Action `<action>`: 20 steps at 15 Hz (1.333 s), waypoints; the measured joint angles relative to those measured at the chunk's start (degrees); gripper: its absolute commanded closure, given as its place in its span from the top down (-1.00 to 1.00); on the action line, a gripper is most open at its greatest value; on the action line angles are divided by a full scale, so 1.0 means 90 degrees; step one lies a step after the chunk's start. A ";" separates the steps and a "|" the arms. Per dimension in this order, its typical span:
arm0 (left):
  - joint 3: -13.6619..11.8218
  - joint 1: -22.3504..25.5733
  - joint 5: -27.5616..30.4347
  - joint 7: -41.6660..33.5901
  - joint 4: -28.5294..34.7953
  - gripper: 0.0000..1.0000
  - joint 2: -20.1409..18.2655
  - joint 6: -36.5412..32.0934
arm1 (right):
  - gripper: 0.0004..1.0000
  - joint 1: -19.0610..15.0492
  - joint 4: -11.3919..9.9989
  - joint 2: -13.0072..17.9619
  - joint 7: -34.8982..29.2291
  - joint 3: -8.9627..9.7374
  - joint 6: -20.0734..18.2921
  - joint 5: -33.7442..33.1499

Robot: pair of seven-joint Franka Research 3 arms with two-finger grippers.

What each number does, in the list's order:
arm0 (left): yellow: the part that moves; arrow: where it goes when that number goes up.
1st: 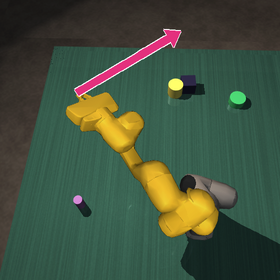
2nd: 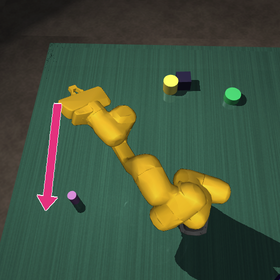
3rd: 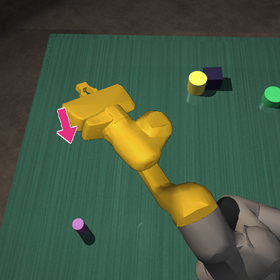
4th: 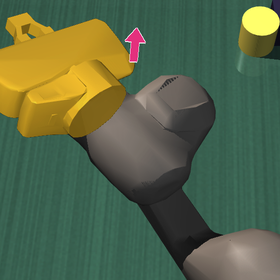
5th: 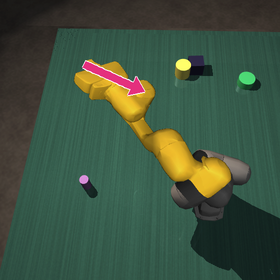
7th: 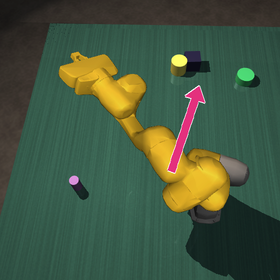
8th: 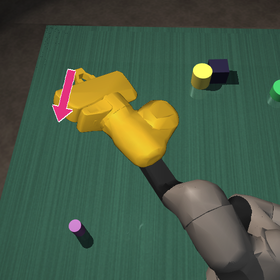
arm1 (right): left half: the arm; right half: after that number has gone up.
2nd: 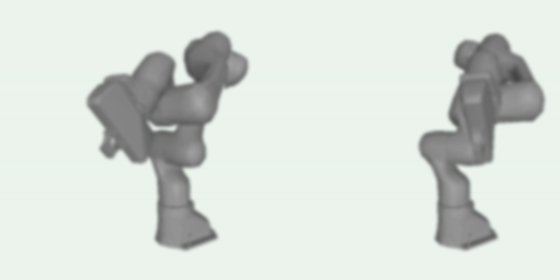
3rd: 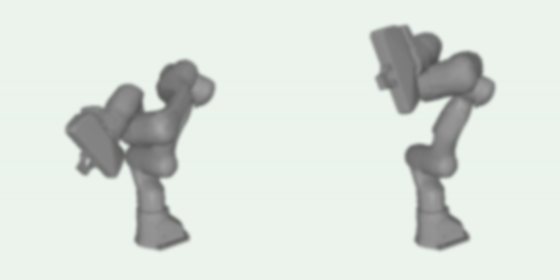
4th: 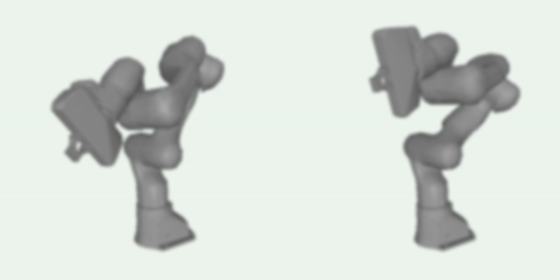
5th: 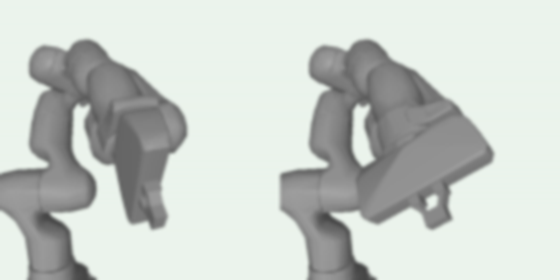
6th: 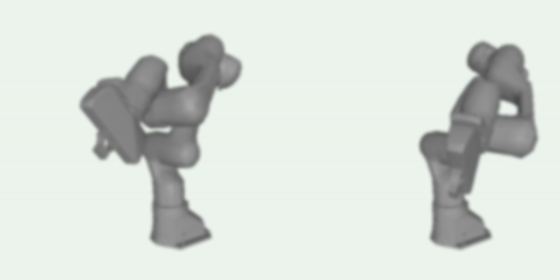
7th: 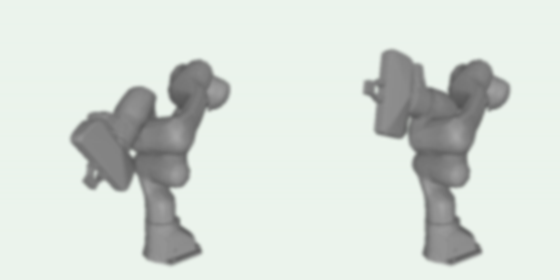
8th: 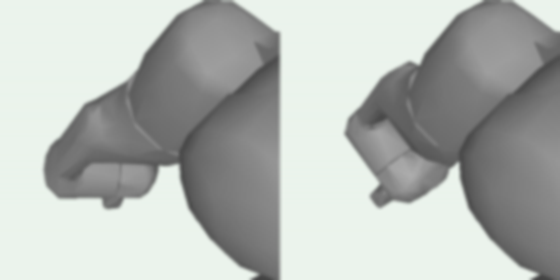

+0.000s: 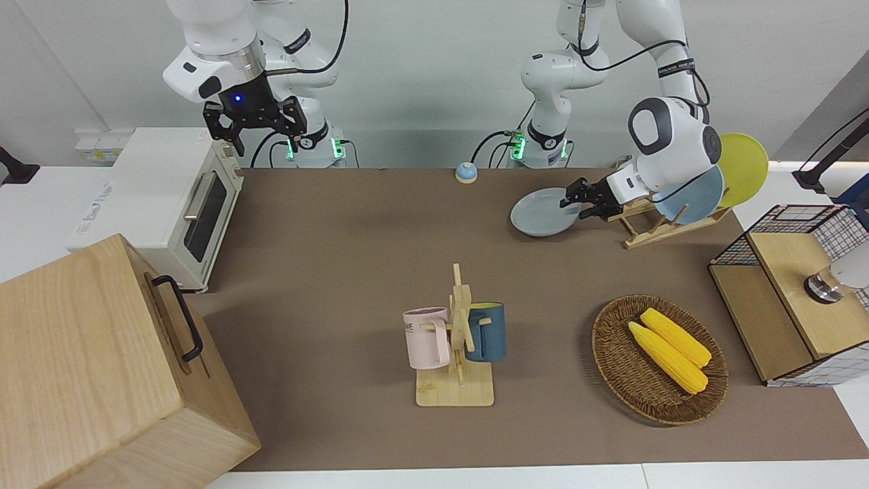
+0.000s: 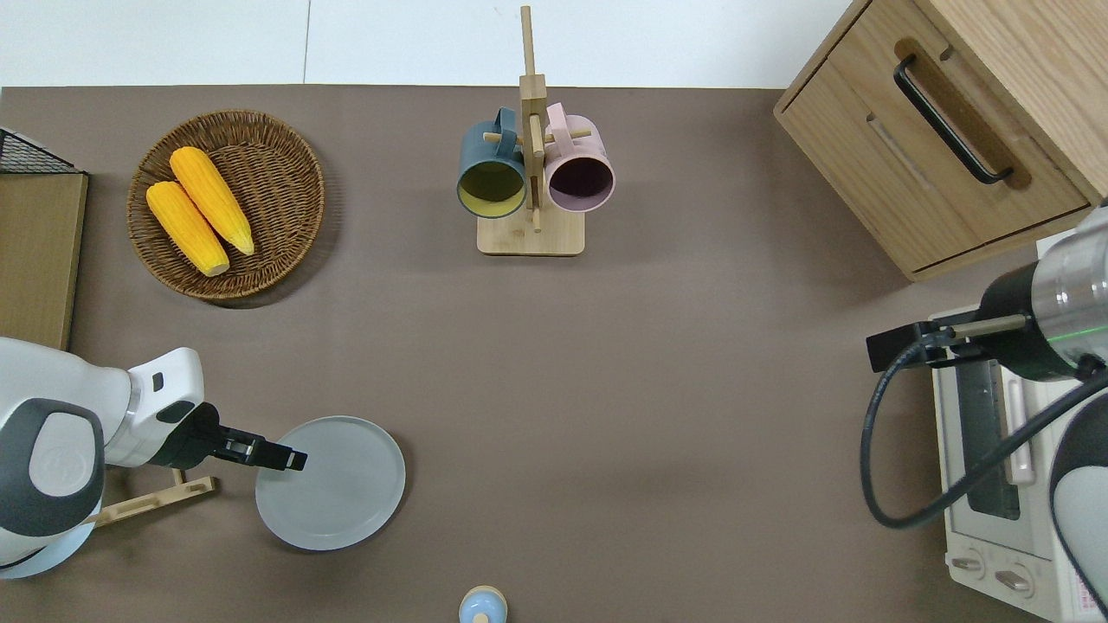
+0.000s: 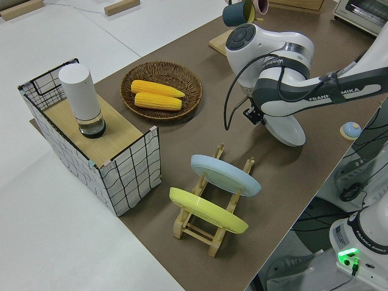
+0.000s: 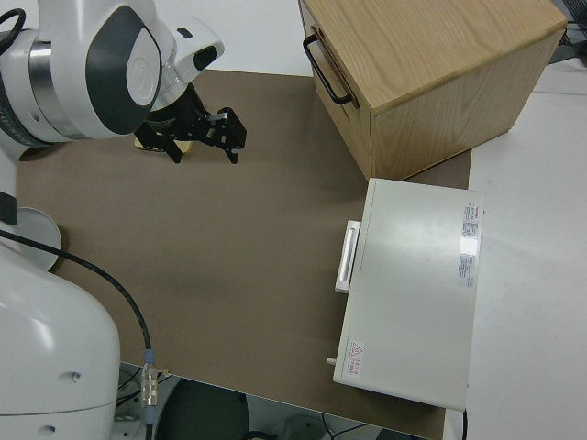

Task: Pick gray plate from low plate rack and place it on table with left arm
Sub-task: 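Lower the gray plate flat onto the table beside the rack, then open the left gripper and withdraw it away from the plate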

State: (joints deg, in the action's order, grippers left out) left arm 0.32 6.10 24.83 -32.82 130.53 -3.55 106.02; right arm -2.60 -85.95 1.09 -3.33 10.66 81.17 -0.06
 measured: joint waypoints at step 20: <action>0.0748 -0.0061 -0.1542 0.2436 -0.2680 0.99 -0.0204 -0.1100 | 0.97 0.0000 0.0000 0.0000 0.0000 0.0000 0.0000 0.0000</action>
State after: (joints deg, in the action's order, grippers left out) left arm 7.06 5.55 10.95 -10.89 106.41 -5.39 96.11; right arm -2.60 -85.95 1.09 -3.33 10.66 81.17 -0.06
